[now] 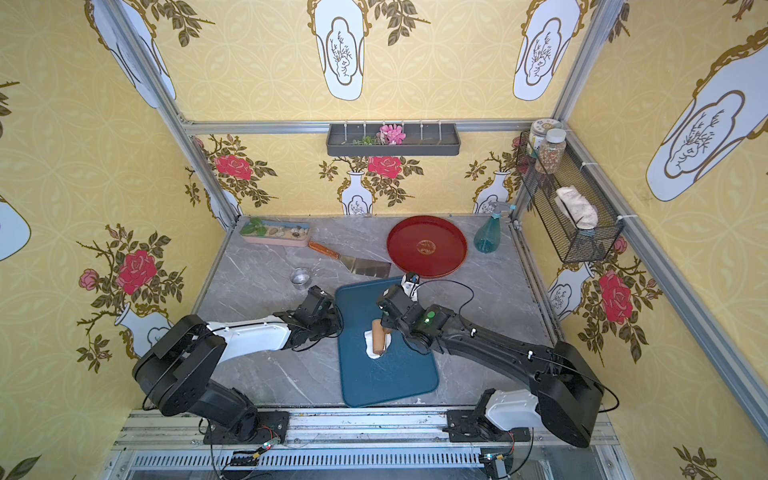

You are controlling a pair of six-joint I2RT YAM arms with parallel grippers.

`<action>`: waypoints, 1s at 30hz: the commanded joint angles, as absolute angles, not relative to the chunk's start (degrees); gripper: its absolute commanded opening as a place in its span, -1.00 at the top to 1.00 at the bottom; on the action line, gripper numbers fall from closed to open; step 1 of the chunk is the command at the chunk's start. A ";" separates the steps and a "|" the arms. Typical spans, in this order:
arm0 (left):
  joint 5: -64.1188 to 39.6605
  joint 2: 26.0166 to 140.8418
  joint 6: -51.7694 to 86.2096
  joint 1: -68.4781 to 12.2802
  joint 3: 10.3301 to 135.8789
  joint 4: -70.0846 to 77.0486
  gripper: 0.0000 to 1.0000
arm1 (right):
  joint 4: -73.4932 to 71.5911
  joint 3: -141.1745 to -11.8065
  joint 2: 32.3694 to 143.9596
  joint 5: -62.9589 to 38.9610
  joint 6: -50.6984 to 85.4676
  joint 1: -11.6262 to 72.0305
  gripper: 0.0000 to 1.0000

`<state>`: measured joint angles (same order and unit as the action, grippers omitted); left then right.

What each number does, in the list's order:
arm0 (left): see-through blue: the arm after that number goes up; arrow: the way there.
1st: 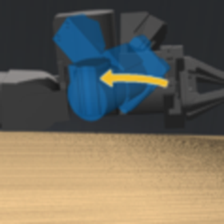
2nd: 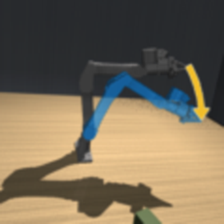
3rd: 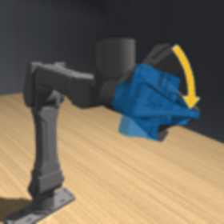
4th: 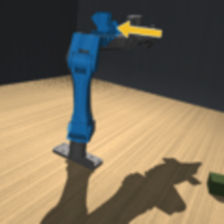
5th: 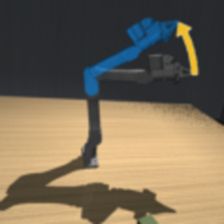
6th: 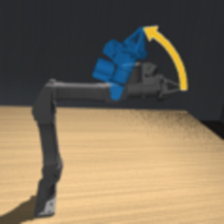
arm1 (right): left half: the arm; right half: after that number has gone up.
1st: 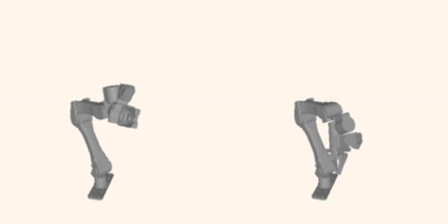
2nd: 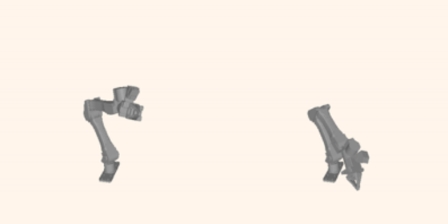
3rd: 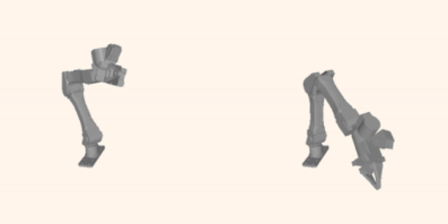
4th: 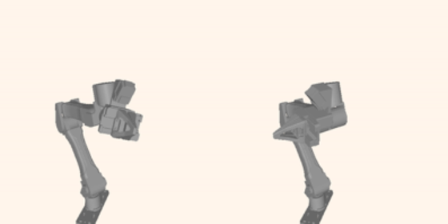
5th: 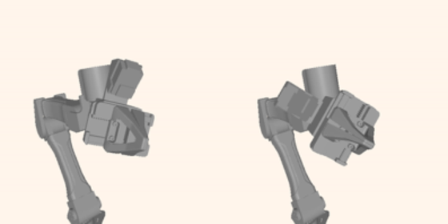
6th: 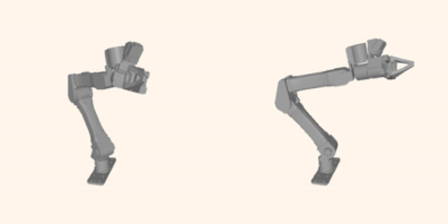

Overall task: Roll out the dumpling wrappers from the dough
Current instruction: Flatten out the dough on the work surface.

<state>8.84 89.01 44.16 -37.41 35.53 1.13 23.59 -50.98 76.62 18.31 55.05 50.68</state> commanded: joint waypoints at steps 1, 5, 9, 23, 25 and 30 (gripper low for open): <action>8.18 89.56 44.47 -37.44 34.98 -1.35 1.00 | 34.89 -50.56 79.14 14.37 52.35 50.70 1.00; 8.29 89.56 44.47 -37.44 35.22 -1.65 1.00 | 34.90 -50.53 82.01 11.76 51.44 50.75 1.00; 8.54 89.49 44.41 -37.44 35.55 -2.10 1.00 | 34.64 -50.47 83.38 10.83 51.07 50.70 1.00; 9.23 89.82 44.47 -37.49 35.51 -2.63 1.00 | 30.07 -48.37 64.53 8.59 46.84 41.56 1.00; 9.23 89.82 44.47 -37.44 35.53 -2.60 1.00 | 30.18 -48.92 63.64 8.81 45.90 41.55 1.00; 9.23 89.96 44.47 -37.44 35.70 -2.55 1.00 | 27.57 -48.80 63.72 8.50 45.55 42.77 1.00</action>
<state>9.21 89.17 44.16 -37.45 35.99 0.40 30.35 -48.80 63.88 9.10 46.44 42.11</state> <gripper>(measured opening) 0.075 0.299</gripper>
